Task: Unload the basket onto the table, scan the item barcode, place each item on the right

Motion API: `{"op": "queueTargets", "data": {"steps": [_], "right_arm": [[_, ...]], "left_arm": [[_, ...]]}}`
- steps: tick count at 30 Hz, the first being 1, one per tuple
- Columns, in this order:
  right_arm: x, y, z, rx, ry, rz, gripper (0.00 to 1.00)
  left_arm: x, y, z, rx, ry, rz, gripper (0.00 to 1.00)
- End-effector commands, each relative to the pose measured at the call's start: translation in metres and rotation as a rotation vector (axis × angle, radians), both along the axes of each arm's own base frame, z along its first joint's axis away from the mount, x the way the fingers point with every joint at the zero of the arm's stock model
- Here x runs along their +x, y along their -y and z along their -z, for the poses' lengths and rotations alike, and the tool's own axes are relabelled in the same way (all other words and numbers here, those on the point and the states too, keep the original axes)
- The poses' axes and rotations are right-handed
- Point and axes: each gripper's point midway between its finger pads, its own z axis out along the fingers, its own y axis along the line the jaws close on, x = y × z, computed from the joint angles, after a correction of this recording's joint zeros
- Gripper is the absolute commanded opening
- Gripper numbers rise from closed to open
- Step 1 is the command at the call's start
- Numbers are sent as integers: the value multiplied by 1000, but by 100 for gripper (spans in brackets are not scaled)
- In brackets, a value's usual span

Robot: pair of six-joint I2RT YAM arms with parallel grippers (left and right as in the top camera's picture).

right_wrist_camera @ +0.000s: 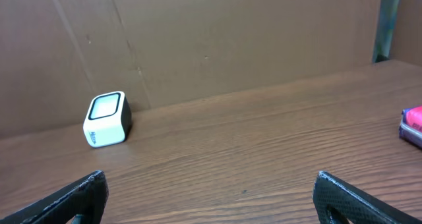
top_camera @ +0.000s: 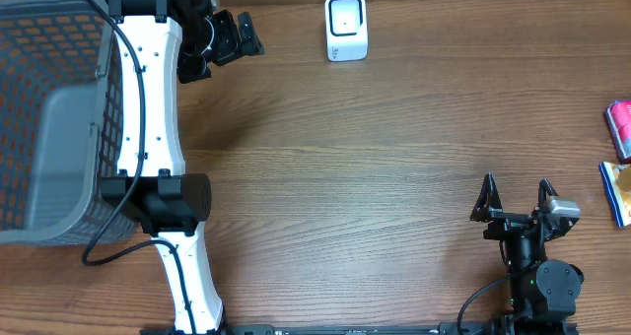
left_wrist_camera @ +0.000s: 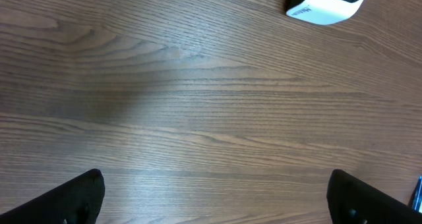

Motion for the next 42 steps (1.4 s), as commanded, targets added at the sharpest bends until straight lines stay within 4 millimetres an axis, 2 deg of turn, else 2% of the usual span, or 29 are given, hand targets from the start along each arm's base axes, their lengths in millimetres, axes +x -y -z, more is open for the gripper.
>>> {"op": "queueTargets", "data": {"steps": [1, 24, 32, 42], "right_arm": [[0, -2, 1, -72, 3, -9, 100], [0, -5, 2, -74, 3, -27, 100], [0, -5, 2, -179, -2, -31, 100], [0, -5, 1, -178, 2, -30, 100]], "left_arm": [[-1, -1, -6, 1, 14, -8, 100], [-1, -1, -6, 1, 14, -8, 100], [-1, -1, -6, 1, 14, -8, 100], [-1, -1, -6, 1, 14, -8, 100]]}}
